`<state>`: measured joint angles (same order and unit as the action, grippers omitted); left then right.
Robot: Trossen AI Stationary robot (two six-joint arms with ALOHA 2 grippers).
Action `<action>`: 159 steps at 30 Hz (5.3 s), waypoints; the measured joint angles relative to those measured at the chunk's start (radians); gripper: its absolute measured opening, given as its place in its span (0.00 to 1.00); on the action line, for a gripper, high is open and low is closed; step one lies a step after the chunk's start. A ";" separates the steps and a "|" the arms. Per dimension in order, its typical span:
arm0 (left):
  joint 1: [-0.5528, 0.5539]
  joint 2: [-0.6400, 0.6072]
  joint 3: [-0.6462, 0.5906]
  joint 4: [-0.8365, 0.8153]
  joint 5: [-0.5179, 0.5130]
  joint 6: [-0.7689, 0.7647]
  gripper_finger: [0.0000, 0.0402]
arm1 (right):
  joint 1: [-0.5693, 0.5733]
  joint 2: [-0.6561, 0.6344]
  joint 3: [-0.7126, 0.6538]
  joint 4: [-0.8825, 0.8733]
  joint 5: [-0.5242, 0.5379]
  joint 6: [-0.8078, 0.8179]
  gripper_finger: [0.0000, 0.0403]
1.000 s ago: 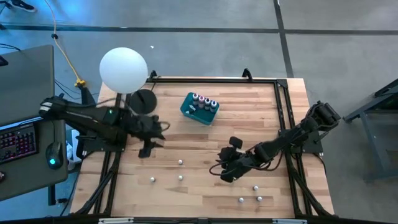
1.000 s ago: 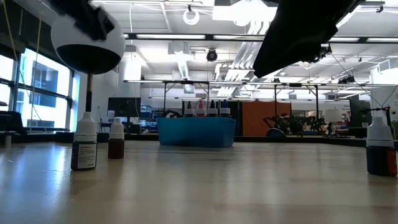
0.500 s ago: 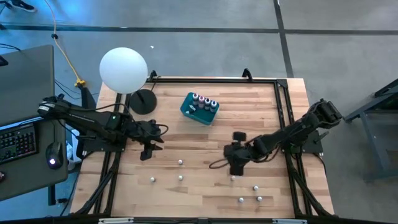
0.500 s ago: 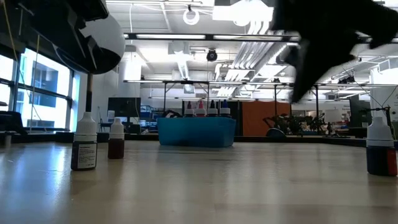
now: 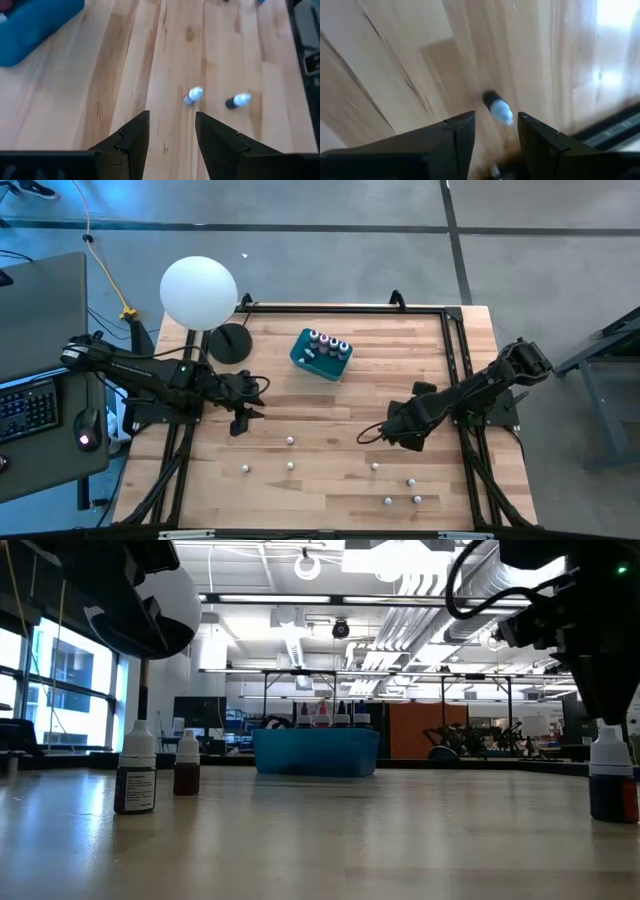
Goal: Pick & Place food coloring
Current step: Put the black food coloring bottle into the blue bin, then put the brown food coloring bottle into the blue bin
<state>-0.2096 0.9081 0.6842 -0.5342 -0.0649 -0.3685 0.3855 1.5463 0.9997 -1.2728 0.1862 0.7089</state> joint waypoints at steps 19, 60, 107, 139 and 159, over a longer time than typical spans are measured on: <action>0.000 0.000 0.000 0.098 0.037 -0.004 0.39 | -0.016 -0.116 -0.164 0.074 0.003 -0.063 0.44; 0.000 0.000 0.000 0.143 0.001 -0.001 0.39 | -0.210 -0.093 0.006 1.230 0.291 -0.659 0.19; -0.137 0.027 0.001 0.016 0.008 -0.104 0.39 | -0.258 0.543 0.601 0.999 -0.114 -0.560 0.37; -0.210 0.027 0.001 0.008 -0.068 -0.160 0.39 | -0.243 0.509 0.570 1.095 0.019 -0.526 0.16; -0.209 0.027 0.000 0.008 -0.084 -0.160 0.39 | -0.556 0.333 0.003 1.462 0.140 -0.333 0.23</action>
<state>-0.4191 0.9356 0.6846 -0.5266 -0.1489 -0.5289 -0.1701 1.8793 1.0029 0.1890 0.3266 0.3758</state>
